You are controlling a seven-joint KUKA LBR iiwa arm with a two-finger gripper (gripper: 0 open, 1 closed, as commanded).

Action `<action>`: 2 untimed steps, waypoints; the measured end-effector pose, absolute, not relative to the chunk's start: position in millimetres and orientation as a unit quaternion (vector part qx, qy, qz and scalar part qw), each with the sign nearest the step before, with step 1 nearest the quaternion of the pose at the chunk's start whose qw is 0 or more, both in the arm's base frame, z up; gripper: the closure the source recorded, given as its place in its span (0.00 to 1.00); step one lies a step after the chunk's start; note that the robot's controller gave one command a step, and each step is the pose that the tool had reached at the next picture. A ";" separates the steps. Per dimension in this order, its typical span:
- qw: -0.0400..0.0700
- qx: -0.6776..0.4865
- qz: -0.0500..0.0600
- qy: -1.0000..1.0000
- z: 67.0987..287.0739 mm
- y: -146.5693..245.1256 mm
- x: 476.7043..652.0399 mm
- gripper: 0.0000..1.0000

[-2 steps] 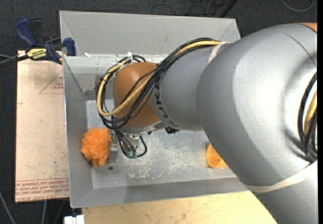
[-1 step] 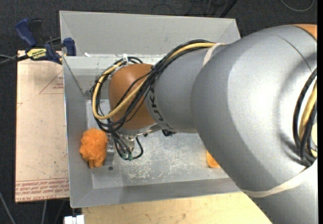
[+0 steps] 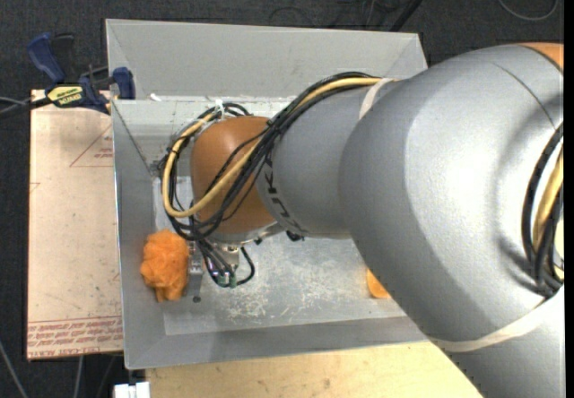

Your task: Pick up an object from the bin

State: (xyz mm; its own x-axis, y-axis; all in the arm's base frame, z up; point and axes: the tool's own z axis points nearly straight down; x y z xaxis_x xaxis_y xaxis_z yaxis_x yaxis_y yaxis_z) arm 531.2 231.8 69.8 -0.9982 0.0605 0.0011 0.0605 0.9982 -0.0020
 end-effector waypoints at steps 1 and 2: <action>0.004 -0.026 0.001 -1.000 114.5 231.3 533.7 1.00; -0.001 -0.007 0.000 -1.000 154.4 226.6 548.9 1.00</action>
Offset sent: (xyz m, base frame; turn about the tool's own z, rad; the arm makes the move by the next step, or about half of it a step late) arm 0.0229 -0.0099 0.0939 -0.0582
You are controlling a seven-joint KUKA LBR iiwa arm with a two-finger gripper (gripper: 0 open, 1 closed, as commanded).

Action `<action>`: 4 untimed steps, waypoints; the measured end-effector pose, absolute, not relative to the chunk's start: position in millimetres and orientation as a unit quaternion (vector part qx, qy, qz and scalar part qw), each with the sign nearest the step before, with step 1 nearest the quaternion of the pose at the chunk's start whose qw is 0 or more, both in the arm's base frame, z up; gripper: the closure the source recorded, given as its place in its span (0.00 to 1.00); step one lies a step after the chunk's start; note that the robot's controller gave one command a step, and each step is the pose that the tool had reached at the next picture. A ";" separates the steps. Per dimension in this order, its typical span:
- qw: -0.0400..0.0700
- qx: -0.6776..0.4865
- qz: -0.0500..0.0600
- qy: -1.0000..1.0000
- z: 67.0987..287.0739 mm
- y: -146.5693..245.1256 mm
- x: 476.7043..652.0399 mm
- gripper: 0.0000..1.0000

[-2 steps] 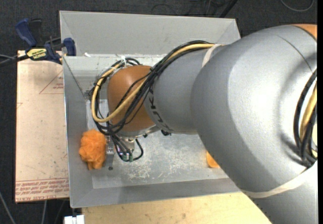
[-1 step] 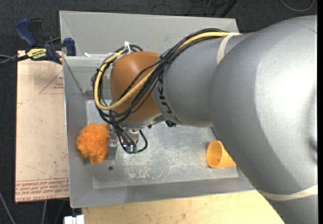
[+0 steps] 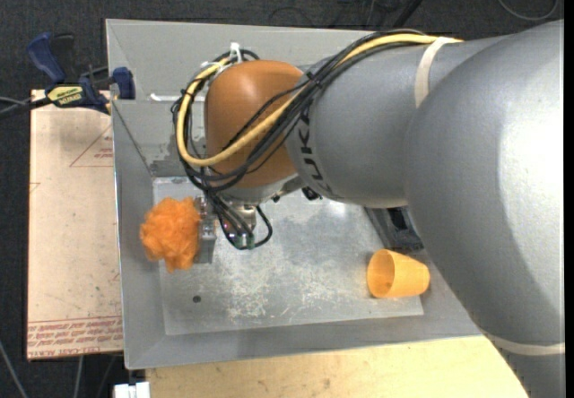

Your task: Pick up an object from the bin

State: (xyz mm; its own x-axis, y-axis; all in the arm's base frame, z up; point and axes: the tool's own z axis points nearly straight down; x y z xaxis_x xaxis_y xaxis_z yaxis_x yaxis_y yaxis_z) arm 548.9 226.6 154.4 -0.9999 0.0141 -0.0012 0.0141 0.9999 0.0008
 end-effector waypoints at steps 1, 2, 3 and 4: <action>0.006 0.015 0.003 1.000 135.2 236.5 572.3 1.00; -0.008 0.020 -0.003 1.000 117.7 237.0 565.3 1.00; 0.008 0.001 0.003 1.000 142.3 241.0 594.6 1.00; -0.001 0.047 -0.001 0.999 122.7 241.8 595.9 1.00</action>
Offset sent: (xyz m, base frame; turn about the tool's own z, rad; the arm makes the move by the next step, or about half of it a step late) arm 0.0165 0.0146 0.0372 0.0197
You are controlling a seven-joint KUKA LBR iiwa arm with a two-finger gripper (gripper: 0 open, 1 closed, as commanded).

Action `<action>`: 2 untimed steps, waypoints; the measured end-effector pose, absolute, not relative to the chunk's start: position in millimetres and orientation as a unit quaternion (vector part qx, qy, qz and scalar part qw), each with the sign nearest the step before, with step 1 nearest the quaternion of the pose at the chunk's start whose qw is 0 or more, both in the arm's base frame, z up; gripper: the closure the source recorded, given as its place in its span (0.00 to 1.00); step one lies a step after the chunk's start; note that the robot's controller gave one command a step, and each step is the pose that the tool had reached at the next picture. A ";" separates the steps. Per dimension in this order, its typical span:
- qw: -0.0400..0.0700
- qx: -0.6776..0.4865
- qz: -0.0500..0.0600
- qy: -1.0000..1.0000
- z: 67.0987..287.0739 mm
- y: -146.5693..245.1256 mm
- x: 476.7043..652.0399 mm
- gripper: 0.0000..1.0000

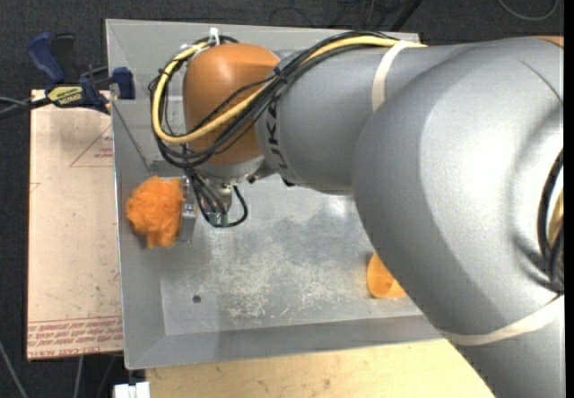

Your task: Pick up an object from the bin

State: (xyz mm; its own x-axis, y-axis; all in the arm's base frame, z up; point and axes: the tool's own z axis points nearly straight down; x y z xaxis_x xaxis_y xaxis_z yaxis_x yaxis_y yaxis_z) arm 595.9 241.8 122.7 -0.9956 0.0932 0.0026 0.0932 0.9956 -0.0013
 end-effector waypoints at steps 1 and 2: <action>0.003 -0.067 0.001 -0.998 118.6 242.8 594.6 1.00; 0.001 0.005 0.001 -1.000 101.9 246.7 611.9 1.00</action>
Offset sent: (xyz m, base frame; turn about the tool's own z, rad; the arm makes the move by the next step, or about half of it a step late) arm 0.0413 0.0109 -0.0506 -0.4922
